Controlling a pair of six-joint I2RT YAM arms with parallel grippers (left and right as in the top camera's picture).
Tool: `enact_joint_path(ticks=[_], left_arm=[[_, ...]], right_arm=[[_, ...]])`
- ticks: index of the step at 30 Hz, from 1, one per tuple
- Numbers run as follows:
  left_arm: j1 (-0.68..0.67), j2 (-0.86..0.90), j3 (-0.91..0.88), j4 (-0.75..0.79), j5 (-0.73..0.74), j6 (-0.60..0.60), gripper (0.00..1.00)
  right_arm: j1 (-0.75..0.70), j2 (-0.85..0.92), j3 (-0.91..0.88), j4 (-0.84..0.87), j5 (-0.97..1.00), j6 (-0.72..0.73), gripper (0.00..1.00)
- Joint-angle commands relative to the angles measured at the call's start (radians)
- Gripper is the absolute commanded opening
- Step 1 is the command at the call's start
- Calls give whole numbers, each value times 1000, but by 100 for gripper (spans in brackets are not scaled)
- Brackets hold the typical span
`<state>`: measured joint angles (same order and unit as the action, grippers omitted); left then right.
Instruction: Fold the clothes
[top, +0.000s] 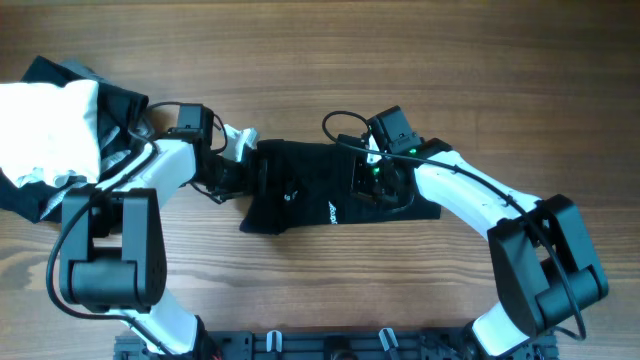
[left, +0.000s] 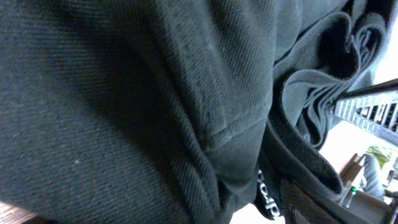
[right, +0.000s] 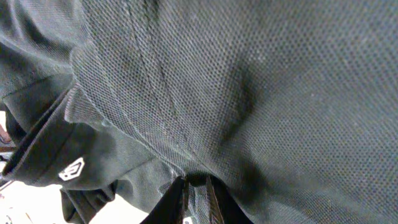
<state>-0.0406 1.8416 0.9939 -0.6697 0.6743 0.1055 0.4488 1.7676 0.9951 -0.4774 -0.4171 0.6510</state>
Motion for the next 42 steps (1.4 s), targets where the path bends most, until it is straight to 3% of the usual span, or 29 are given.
enact_joint_path(ticks=[1,3,9,15,25,27,29,31,32,36,37,42], left_arm=[[85,57,-45,-19,-41,18,91],[140,57,-45,-18,40,23,100],[213,57,-47,-19,95,63,100],[114,59,-76,26,5,34,99],[-40,59,-109,114,-14,18,98],[-62,59,-109,127,-14,17,94],[-79,59,-109,147,-18,13,78],[-91,59,-109,172,-57,-50,70],[-93,59,-109,181,-79,-81,54],[-87,59,-109,180,-127,-132,8],[-82,58,-109,175,-127,-145,4],[-5,37,-60,29,-149,-171,4]], right_arm=[[2,17,-5,-9,22,4,15],[2,17,-5,-10,23,4,15],[2,17,-5,-11,23,6,15],[2,17,-5,-10,26,7,15],[2,17,-5,-10,34,6,15],[2,17,-5,-10,34,6,15],[2,17,-5,-10,34,6,15],[2,17,-5,-10,34,5,15],[2,17,-5,-10,34,5,15],[2,17,-4,-13,34,3,11],[2,17,-4,-18,33,3,10],[2,4,17,-97,35,-65,7]])
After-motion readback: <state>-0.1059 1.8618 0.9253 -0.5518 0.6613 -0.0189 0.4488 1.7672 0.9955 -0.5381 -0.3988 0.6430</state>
